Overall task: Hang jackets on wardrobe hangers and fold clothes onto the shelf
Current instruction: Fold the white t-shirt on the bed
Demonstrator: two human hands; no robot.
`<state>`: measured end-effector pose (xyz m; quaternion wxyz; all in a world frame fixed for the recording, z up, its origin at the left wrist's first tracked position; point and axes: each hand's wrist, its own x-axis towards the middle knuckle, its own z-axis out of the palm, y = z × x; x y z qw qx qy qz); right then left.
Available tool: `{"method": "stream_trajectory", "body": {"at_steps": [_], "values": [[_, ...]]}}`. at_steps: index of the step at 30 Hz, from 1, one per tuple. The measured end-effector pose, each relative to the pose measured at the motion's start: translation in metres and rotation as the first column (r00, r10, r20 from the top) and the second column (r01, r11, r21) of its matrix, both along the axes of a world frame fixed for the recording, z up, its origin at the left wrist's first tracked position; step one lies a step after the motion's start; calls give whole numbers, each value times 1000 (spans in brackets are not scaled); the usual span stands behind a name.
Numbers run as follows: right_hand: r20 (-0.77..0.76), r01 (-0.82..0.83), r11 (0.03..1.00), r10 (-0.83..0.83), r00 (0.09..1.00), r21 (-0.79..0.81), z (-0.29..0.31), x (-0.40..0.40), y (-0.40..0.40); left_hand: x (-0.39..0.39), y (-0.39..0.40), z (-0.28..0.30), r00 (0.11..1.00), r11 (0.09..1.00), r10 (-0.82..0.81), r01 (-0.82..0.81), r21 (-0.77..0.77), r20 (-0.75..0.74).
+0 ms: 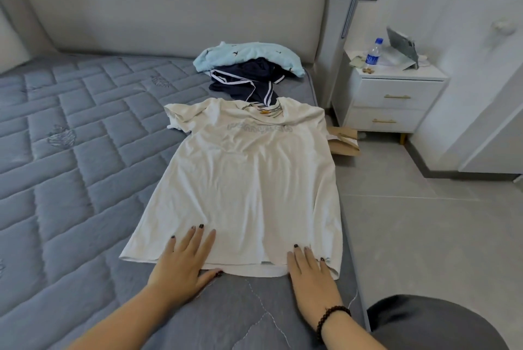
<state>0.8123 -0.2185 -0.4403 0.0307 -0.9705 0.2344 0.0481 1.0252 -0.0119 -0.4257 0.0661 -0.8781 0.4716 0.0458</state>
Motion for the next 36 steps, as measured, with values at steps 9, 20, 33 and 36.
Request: {"method": "stream_trajectory", "body": {"at_steps": [9, 20, 33, 36], "values": [[-322, 5, 1000, -8, 947, -11, 52, -1, -13, 2, 6, 38, 992, 978, -66, 42, 204, 112], [-610, -49, 991, 117, 784, 127, 113, -31, -1, -45, 24, 91, 966, 719, -243, 242, 652, -90], [-267, 74, 990, -39, 963, 124, 84, -35, 2, -43, -55, 88, 954, 955, -118, 185, 231, -276], [-289, 159, 987, -141, 947, 37, 75, -32, -9, -45, -95, 74, 928, 996, -63, 80, 32, -367]]}}
